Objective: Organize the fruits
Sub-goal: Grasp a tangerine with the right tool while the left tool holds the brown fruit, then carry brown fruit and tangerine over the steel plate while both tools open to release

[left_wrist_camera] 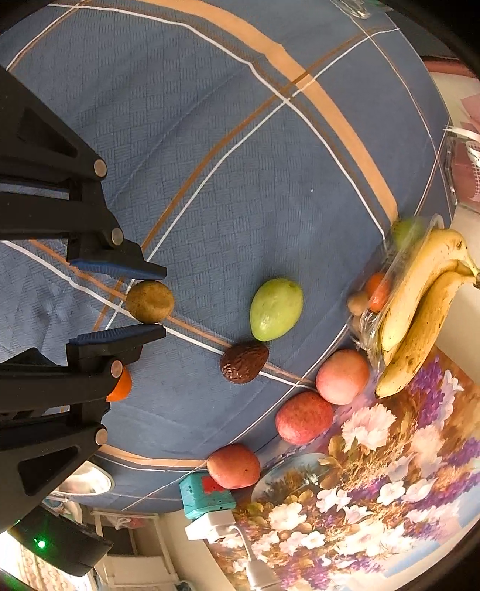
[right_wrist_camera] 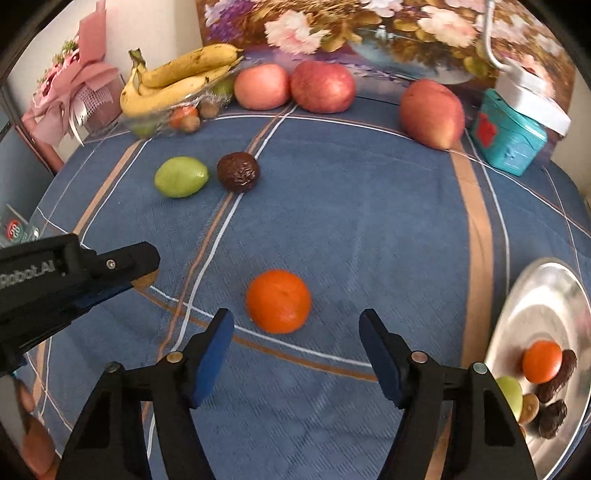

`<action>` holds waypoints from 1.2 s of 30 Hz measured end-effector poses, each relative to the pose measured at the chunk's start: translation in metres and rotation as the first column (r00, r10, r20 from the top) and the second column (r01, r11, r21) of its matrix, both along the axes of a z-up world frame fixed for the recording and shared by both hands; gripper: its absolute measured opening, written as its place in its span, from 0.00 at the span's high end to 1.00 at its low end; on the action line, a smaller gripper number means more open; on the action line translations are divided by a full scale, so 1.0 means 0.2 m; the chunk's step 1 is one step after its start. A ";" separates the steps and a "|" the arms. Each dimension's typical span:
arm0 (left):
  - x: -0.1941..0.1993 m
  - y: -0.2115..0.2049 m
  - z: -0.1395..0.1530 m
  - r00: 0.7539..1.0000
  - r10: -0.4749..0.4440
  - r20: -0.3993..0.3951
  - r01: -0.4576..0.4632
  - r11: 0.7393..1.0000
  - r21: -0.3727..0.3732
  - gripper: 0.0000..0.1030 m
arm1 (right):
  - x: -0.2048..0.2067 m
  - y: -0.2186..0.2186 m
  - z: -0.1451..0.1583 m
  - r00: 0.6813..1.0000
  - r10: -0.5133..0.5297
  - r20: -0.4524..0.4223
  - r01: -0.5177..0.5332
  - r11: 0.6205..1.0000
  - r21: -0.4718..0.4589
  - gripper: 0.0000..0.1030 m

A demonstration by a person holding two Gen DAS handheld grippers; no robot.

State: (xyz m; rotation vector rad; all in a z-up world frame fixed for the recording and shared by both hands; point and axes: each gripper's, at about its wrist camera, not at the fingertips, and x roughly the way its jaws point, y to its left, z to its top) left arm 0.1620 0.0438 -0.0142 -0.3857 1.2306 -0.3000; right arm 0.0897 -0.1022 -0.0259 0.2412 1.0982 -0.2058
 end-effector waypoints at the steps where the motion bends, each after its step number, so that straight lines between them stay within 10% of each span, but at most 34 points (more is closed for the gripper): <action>1: 0.00 0.00 0.00 1.000 0.004 -0.001 -0.004 1.000 0.001 0.74 | 0.01 0.00 0.00 1.000 -0.003 0.001 0.003 1.000 -0.004 0.45; 8: -0.01 -0.02 0.01 1.000 0.001 0.005 -0.001 1.000 0.004 0.74 | 0.01 0.01 -0.01 1.000 0.003 0.006 -0.003 0.999 0.033 0.63; 22: -0.08 -0.11 0.11 0.998 -0.039 0.046 0.037 0.999 0.035 0.74 | -0.19 -0.05 0.12 0.998 -0.060 0.020 0.058 0.995 0.078 0.64; 36: -0.26 -0.84 0.21 0.922 -0.377 0.083 0.379 0.925 -0.010 0.74 | -0.50 -0.61 0.26 0.933 -0.349 0.083 0.344 0.936 0.074 0.64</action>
